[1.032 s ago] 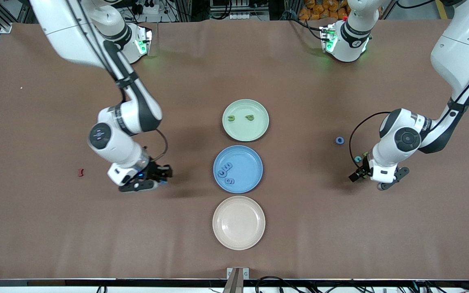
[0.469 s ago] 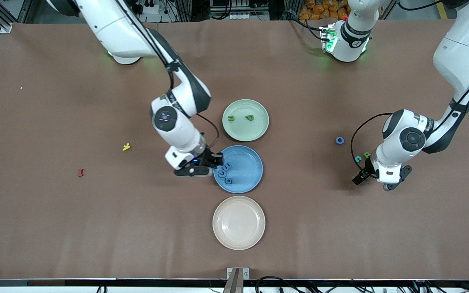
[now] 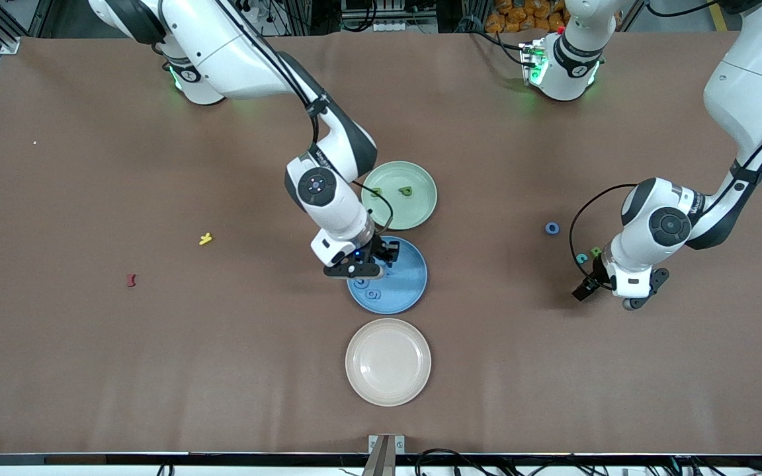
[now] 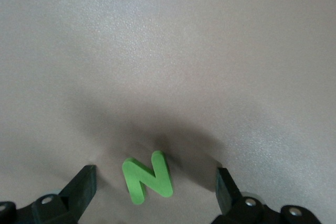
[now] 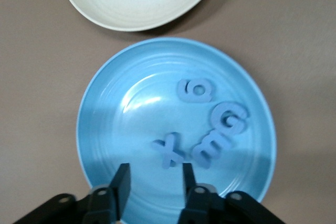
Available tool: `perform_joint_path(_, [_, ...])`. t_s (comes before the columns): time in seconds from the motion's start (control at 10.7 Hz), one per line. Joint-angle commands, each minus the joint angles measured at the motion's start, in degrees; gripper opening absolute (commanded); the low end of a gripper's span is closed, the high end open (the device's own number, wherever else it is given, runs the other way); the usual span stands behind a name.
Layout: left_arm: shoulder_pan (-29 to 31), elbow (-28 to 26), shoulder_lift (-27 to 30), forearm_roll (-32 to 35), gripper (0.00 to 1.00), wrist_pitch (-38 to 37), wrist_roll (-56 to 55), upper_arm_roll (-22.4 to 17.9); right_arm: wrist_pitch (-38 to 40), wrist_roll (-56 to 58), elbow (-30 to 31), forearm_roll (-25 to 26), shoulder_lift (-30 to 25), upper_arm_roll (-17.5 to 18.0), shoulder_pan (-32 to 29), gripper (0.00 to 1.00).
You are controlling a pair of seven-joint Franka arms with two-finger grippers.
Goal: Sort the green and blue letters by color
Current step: 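Release the x and retract the right arm while the left gripper lifts N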
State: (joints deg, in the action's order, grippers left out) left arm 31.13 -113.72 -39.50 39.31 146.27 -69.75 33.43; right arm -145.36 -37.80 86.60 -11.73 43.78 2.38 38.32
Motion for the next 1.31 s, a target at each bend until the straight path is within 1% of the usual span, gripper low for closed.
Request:
perform_joint_path(0.0, [0.0,0.0,-0.8,2.1,0.09,0.6,-2.0,0.1,1.0,-4.8,-2.3,0.9,1.0,-0.6,0.6,1.0])
perform_joint_path(0.09, [0.1,-0.1,-0.8,2.1,0.0,0.5,-1.2,0.1,1.8,-4.1,-2.2,1.3,0.5,-1.3,0.2,1.0])
perform_joint_path(0.19, [0.0,0.0,-0.7,2.1,0.0,0.5,-1.1,0.1,5.3,-1.2,-2.1,2.8,-0.2,-3.3,0.0,1.0])
perform_joint_path(0.28, [0.0,0.0,-0.7,2.1,0.0,0.5,-1.1,0.1,9.9,3.2,-2.1,2.8,-1.1,-6.1,-0.2,1.0])
perform_joint_path(0.38, [0.0,0.1,-0.6,2.1,0.0,0.5,-1.2,0.1,14.4,8.2,-1.8,2.8,-2.7,-8.3,-1.5,1.0])
perform_joint_path(0.47, [0.0,0.2,-0.4,2.1,0.0,0.4,-1.3,0.1,17.3,12.4,-1.7,2.8,-4.0,-9.7,-3.8,1.0])
perform_joint_path(0.66, [-0.1,0.3,0.1,2.1,0.0,0.3,-1.4,0.2,19.9,17.2,-1.1,2.9,-6.4,-10.0,-10.1,1.0])
perform_joint_path(0.94, [-1.2,0.7,0.9,2.1,0.0,0.1,-1.4,0.2,19.9,24.1,1.1,3.0,-9.6,-10.0,-19.5,1.0])
perform_joint_path(1.22, [-1.6,0.8,1.8,2.1,0.0,0.1,-1.4,0.3,19.8,25.1,1.1,3.0,-11.7,-10.1,-26.6,1.0])
